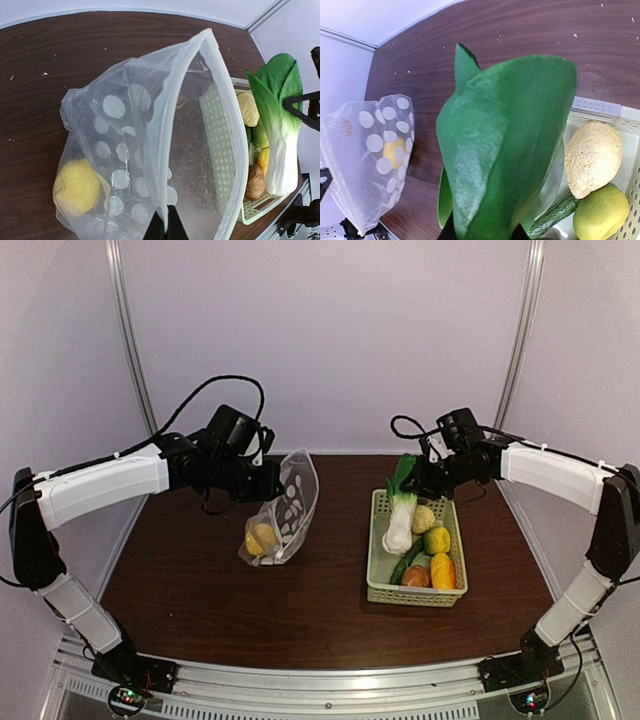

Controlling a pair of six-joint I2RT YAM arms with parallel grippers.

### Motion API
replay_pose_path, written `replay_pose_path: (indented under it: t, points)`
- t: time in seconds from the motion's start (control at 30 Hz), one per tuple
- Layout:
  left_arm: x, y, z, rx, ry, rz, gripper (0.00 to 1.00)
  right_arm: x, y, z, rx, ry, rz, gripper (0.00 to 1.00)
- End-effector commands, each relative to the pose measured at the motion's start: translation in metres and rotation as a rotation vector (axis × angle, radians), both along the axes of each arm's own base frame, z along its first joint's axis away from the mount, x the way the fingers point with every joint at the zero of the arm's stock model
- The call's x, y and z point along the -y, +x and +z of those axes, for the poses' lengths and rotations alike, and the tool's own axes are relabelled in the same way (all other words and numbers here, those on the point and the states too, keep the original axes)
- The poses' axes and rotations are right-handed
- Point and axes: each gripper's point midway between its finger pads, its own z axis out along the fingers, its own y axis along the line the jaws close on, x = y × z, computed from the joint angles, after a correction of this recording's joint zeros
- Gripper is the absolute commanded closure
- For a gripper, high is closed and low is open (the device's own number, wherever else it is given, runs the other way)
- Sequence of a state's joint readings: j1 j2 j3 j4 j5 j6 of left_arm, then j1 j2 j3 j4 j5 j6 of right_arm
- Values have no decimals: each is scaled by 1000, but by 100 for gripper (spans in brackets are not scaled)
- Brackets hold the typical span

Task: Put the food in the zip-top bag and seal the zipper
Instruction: Place the fake vegetable in the zipper food storage bag.

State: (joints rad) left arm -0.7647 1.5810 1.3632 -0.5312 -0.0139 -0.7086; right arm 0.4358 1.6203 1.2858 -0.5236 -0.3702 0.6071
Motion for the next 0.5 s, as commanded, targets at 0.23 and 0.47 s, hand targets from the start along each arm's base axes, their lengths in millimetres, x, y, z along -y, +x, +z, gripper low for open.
replay_pose_path:
  t: [0.23, 0.47]
  points:
    - [21, -4, 24, -31, -154, -44, 100, -24, 6, 188, 583, 113, 202, 100]
    - [32, -5, 37, -57, -241, -42, 100, -61, 2, 267, 814, 211, 272, 100]
